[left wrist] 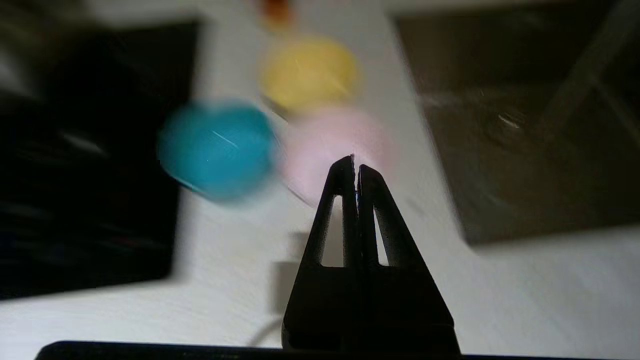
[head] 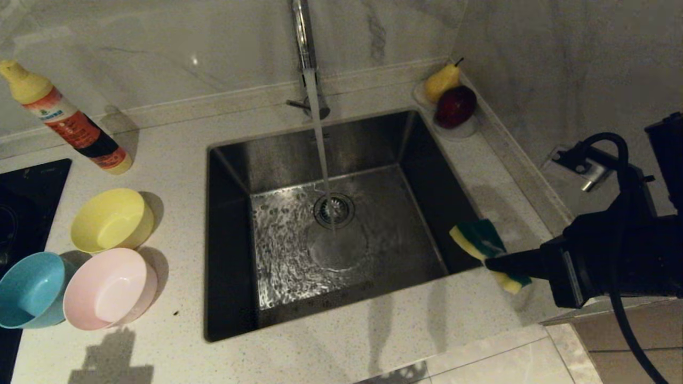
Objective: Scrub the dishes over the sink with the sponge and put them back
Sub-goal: Pick up a bowl and the sponge
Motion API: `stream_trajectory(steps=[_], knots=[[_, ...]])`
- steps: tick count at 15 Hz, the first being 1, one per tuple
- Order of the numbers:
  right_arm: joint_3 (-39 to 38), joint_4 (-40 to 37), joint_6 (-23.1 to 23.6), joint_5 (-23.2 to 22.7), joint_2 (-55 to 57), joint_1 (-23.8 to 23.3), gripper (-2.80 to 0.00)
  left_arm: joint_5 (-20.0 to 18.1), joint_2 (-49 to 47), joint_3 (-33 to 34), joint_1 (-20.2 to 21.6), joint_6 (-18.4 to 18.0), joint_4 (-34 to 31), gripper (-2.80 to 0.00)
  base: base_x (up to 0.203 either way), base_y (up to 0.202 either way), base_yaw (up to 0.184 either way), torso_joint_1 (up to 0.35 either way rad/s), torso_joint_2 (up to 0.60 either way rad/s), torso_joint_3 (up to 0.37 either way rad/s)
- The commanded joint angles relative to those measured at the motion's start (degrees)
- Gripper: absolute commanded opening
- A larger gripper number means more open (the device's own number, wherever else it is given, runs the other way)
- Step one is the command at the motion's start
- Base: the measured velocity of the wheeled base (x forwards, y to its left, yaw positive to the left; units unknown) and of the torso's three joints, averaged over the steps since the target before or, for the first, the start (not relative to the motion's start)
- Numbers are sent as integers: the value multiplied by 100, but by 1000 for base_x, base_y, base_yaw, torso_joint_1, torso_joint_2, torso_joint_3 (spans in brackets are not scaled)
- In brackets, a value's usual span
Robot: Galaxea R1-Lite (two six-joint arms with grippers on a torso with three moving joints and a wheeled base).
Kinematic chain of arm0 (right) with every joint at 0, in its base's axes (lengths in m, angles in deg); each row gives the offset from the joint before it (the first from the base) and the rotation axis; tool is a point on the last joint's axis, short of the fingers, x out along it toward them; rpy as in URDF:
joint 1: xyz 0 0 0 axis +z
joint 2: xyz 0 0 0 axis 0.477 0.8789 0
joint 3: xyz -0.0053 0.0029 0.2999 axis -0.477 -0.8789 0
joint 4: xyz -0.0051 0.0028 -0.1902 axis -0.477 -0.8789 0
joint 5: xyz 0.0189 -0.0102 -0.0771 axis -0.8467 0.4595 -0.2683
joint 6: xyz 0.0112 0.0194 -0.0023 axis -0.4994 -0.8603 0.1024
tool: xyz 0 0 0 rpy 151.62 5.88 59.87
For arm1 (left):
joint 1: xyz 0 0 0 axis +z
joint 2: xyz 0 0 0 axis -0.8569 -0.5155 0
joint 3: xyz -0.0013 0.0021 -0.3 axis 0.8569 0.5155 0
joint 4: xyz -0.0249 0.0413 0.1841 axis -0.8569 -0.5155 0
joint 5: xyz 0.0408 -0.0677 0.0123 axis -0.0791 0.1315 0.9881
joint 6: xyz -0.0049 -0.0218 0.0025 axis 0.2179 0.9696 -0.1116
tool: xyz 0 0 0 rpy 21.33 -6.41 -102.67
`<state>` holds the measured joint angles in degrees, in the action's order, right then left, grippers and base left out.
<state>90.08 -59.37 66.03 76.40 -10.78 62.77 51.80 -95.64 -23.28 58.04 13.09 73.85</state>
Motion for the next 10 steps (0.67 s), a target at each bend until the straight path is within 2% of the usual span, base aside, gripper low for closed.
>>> stream_trajectory(steps=[1,2,6,10], knots=[[53,31,16,3,-65,-9,-280,1025,-1195,-1151,-1,-325,-83,-280,0,0,0,0,0,0],[62,34,16,3,-53,-18,-280,1407,-1631,-1580,-7,-455,-122,-280,0,0,0,0,0,0],[71,31,34,3,-49,-35,-280,2342,-3096,-2888,-2,-659,-607,-280,0,0,0,0,0,0],[71,13,33,3,-12,-43,-280,2726,-4399,-3377,180,-638,-860,-280,0,0,0,0,0,0]])
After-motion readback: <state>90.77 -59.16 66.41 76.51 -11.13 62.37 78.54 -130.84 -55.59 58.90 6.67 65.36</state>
